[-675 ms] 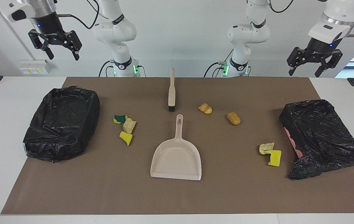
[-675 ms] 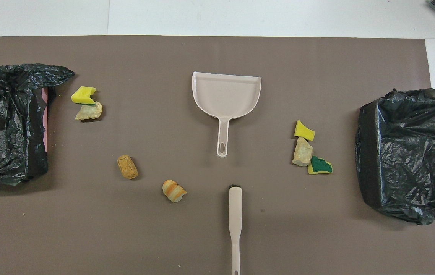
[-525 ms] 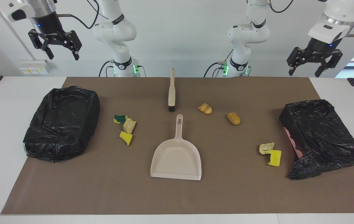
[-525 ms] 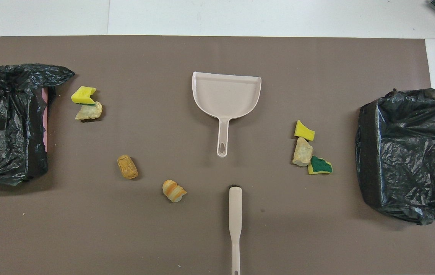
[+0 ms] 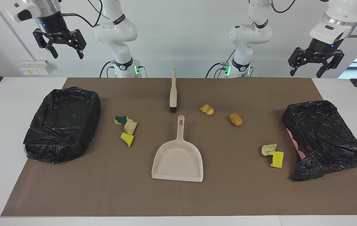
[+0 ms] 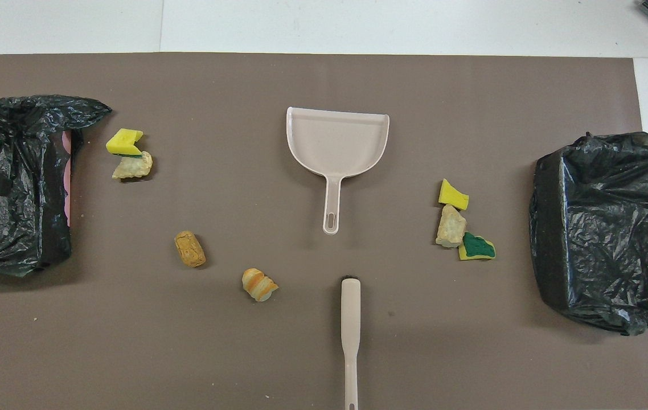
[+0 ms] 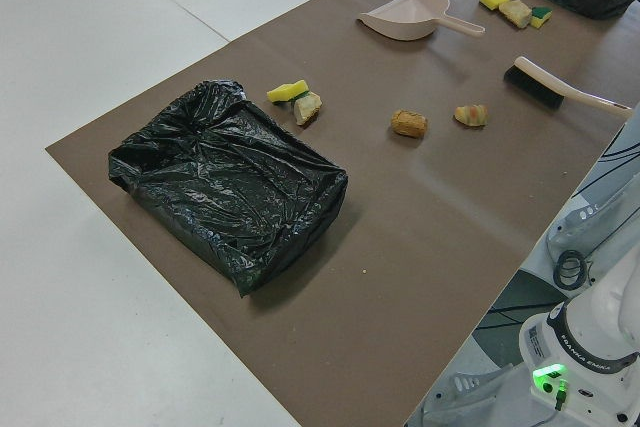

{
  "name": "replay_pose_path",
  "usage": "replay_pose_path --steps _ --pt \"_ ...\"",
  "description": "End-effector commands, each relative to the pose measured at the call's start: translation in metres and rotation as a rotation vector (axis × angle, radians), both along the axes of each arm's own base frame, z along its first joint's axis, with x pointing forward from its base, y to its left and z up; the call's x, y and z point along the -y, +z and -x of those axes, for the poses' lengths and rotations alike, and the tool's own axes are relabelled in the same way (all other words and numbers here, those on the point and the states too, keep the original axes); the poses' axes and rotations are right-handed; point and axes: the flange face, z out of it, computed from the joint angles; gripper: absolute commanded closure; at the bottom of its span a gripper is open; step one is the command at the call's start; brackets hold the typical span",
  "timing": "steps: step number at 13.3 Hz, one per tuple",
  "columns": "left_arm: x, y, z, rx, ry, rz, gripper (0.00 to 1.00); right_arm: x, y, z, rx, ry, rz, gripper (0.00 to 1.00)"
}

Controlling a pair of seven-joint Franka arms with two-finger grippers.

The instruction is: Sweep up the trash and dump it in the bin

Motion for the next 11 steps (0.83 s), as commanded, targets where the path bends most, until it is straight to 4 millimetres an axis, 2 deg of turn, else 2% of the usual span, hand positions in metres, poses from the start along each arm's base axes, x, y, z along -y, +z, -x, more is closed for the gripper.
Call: replay_pose_path --steps 1,8,11 --pt "-0.002 0.006 0.000 -0.003 0.003 -0.002 0.00 0.000 -0.005 0.008 -0.009 -0.018 -0.007 0.00" --pt "0.009 0.004 0.008 -0.012 -0.011 -0.001 0.00 0.001 -0.007 0.008 -0.015 -0.009 -0.007 0.00" --pt "0.034 0.001 0.009 -0.006 -0.036 0.001 0.00 0.004 -0.008 0.011 -0.034 -0.009 -0.008 0.00"
